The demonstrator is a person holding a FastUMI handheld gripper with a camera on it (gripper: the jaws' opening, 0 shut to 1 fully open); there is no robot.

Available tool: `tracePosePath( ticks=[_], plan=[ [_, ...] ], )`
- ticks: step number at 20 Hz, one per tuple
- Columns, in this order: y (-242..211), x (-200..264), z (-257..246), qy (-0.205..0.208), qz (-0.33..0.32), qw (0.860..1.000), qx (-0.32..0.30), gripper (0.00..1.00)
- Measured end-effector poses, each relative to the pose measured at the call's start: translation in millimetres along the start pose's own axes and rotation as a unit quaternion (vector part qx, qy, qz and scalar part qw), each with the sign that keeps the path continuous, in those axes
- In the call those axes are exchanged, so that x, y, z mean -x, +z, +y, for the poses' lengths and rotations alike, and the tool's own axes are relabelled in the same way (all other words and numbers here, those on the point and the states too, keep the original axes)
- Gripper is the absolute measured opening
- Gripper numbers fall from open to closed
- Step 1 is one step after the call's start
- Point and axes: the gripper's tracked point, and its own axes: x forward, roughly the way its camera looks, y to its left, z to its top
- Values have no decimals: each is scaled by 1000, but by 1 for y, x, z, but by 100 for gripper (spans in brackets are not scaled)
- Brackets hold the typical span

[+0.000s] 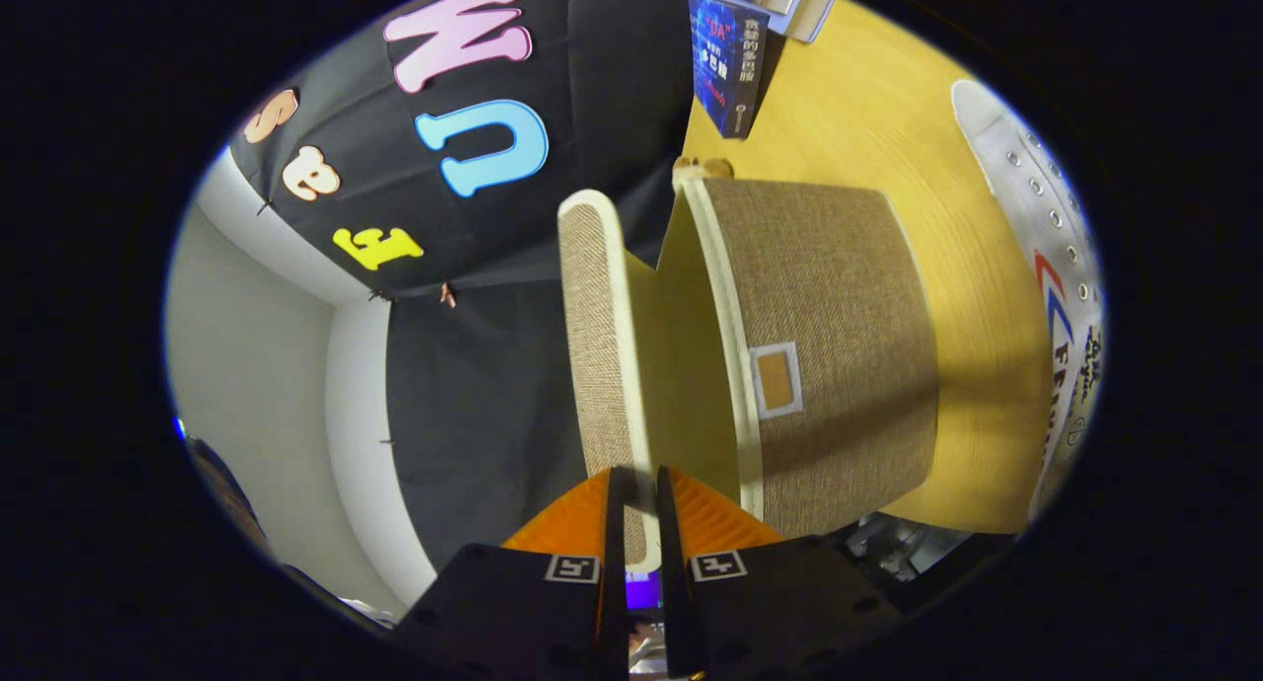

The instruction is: Open the storage box then place both shoes into the box .Put the left shoe in first, then the right shoe, with the right side of both shoes facing outward in a uniform manner.

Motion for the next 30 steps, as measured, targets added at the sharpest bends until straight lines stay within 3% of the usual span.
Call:
tracePosePath(
  ticks=[4,16,23,30],
  plan=[
    [-11,-2,29,22,-8,1000,-7,7],
    [-13,-62,105,8,-10,999,45,5],
    [-32,-146,129,-13,-1,997,82,5],
    [-47,-256,126,-64,20,992,107,6]
  ],
)
